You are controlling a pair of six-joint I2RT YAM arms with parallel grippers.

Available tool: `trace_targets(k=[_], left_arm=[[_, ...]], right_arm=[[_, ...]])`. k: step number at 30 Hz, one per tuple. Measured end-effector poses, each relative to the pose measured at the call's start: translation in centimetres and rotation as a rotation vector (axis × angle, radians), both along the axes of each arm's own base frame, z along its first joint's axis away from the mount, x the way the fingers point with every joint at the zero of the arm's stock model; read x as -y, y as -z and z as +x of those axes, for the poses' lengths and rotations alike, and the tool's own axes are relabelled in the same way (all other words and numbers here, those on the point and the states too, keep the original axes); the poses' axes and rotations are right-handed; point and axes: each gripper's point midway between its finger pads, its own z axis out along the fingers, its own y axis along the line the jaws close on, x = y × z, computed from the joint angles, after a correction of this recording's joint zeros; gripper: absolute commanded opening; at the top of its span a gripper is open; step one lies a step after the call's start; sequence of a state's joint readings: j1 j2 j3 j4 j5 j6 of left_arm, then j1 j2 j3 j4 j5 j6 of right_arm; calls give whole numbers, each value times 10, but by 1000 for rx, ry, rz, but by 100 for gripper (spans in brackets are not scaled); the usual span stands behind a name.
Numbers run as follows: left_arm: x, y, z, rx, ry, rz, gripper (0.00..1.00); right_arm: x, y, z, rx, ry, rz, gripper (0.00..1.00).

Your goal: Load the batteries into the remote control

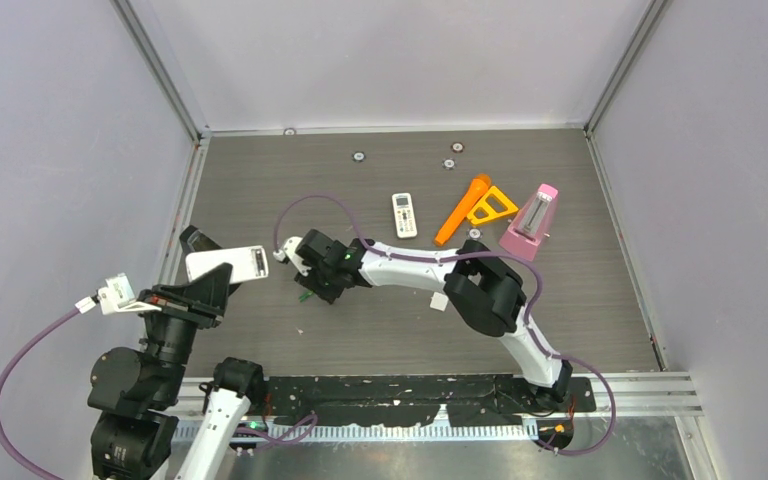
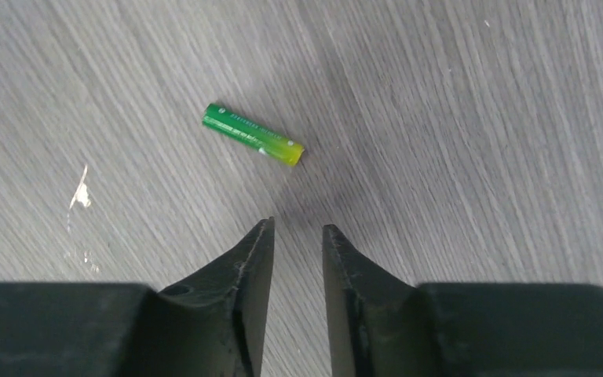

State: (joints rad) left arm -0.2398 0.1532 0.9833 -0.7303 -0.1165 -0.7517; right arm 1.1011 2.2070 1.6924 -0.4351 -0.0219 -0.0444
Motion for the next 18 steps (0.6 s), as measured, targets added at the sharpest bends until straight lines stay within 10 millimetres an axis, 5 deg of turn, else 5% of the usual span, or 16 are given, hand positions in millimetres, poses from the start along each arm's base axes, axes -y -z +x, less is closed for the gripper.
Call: trace_targets(k=[6,10,18], left_arm=[[-3,-2,-1,6,-15,0,0],[-5,-7,-4,23,-22,-3,0],[-9,-26,-16,76,-26,5,0]], right_arm=[[-6,-11,-11,64,-116,-11,58],[-17,-16,-18,93,-184,-18,61],[-45,-19,0,190,-245,-17,65]])
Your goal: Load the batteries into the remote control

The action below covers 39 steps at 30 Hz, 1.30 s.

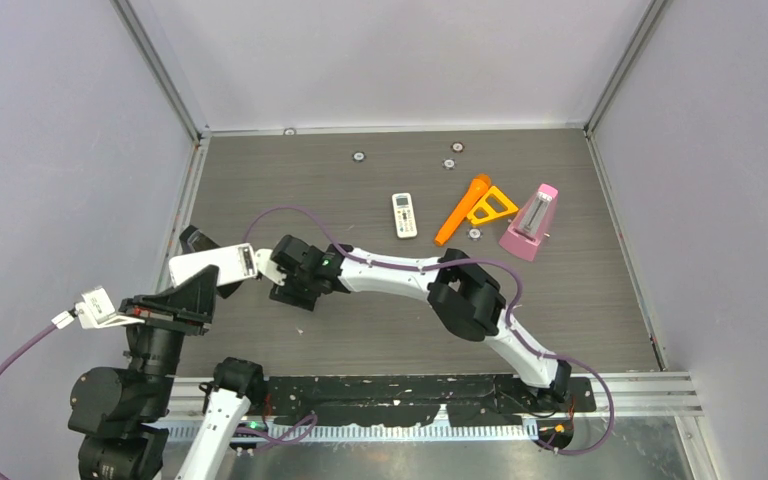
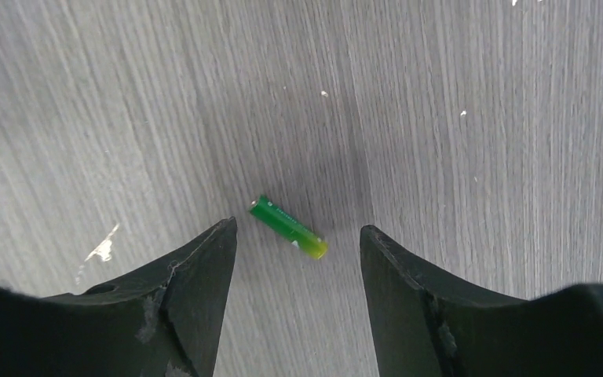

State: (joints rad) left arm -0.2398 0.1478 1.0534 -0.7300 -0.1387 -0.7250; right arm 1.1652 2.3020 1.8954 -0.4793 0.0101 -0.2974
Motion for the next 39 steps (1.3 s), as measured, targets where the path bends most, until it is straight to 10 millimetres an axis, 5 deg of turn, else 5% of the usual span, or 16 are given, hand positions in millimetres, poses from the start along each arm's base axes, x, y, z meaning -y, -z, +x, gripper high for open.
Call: trace_targets(k=[6,8,12,16,25,30,34,39], left_arm=[[0,-1,-1,3,0,0,0],[0,-1,-1,2,0,0,0],[0,-1,-1,2,0,1,0],[0,0,1,-2,0,2,0],[2,5,5,-21,2,5,0],[7,15,12,-44,24,5,0],[21,26,23,-50,84,-32,0],[47,49,40,-84,199,-101,0]], right_arm=[[2,18,5,7,-34,-48,63],[1,18,5,6,-47,-49,54],[-3,22,8,-23,-55,-59,22],[-11,23,11,-47,-40,-47,7],[3,23,12,-103,76,-3,5],[53,20,12,-208,263,11,5],[113,-14,15,-257,475,92,5],[148,-114,20,-216,650,362,5]])
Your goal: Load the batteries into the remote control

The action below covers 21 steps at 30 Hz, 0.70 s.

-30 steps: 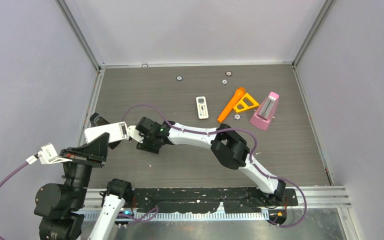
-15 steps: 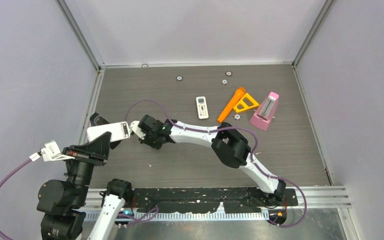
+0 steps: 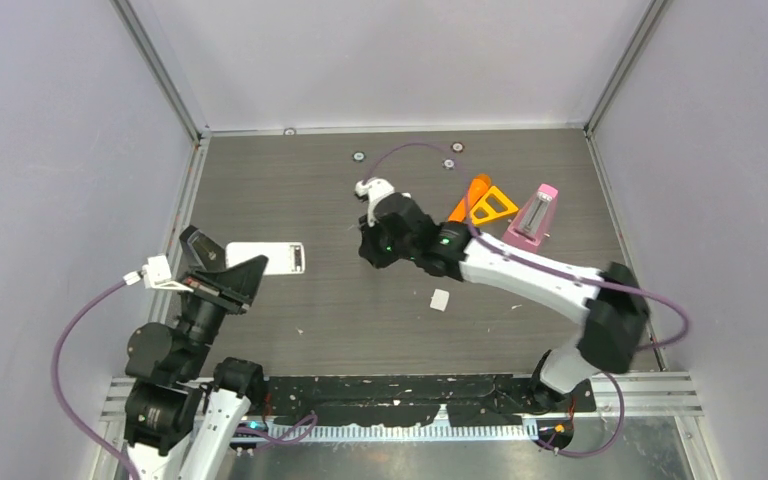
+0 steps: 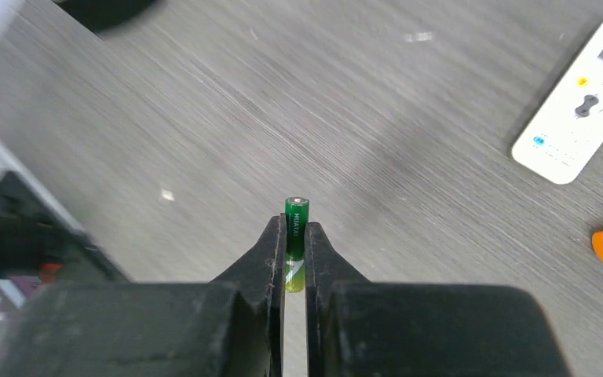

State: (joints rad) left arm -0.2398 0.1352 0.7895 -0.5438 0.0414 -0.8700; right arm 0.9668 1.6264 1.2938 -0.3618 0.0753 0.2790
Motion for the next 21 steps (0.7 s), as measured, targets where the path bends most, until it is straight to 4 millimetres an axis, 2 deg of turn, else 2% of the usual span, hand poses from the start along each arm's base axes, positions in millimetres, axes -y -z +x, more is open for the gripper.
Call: trace_targets(k=[4,7,11,13,17,21], left_arm=[[20,16,13,-26,91,-82,0],[34,26,20,-38,156,-151,0],[49,33,32,-31,236,-245,0],[56,38,39,-25,270,-294,0],[64,54,52,-44,309,-387,0],[65,45,54,-6,331,-441,0]], right_arm=[[18,-86,-12,68,101,233,5],[37,-131,-23,98,150,386,5],[57,-162,-36,103,181,510,5],[60,-172,-41,98,187,560,5],[58,-187,-49,60,184,665,5],[50,-191,-54,18,183,728,5]])
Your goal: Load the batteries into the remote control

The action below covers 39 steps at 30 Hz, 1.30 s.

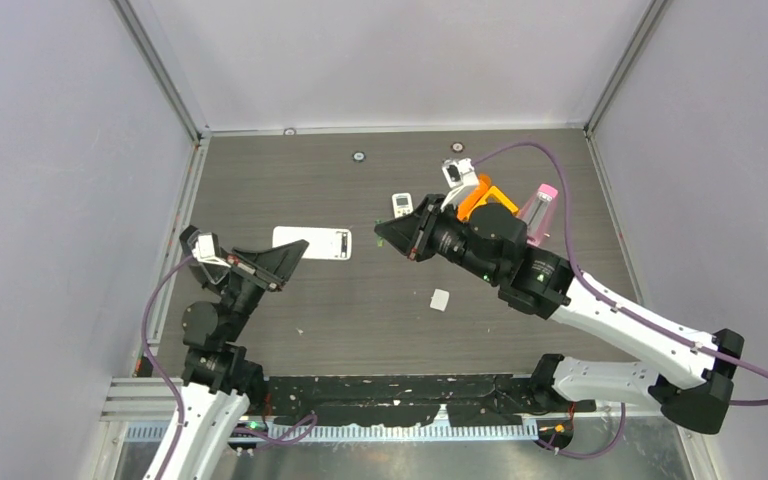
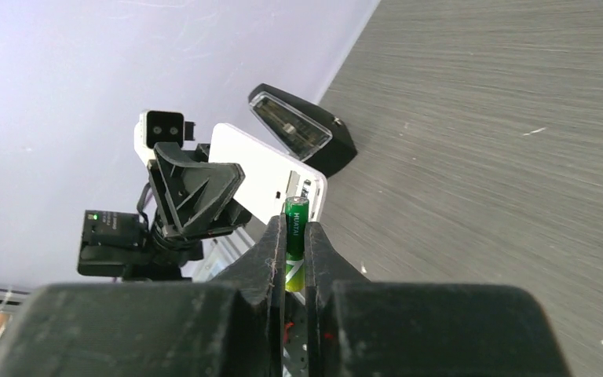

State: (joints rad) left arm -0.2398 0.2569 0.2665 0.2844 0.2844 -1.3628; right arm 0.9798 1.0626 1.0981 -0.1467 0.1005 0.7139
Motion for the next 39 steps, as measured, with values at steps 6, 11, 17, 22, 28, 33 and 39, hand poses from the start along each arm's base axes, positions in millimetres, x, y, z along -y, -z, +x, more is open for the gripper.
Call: trace_targets(k=[6,11,17,22,28,33,39], left_arm=[[-1,-19,-6,94,23,-97,0],[-3,-10,-4,78,26,-138,0],[-7,-16,-6,89,19,-177,0],[-11,-21,-9,95,9,-208,0],[-13,-21,-8,85,-2,-225,0],[-14,-19,-6,66,-5,-234,0],[-14,-19,-6,64,-5,-234,0]], right_arm=[[-27,-4,-10,-15,-24,19,5],[-57,-11,-16,8,-10,-14,5],[-73,-29,-17,66,61,-58,6],[-74,-33,-7,95,154,-118,7],[-75,-21,5,118,224,-209,7],[-79,-9,8,128,237,-272,7],[-88,-4,2,135,223,-308,8]])
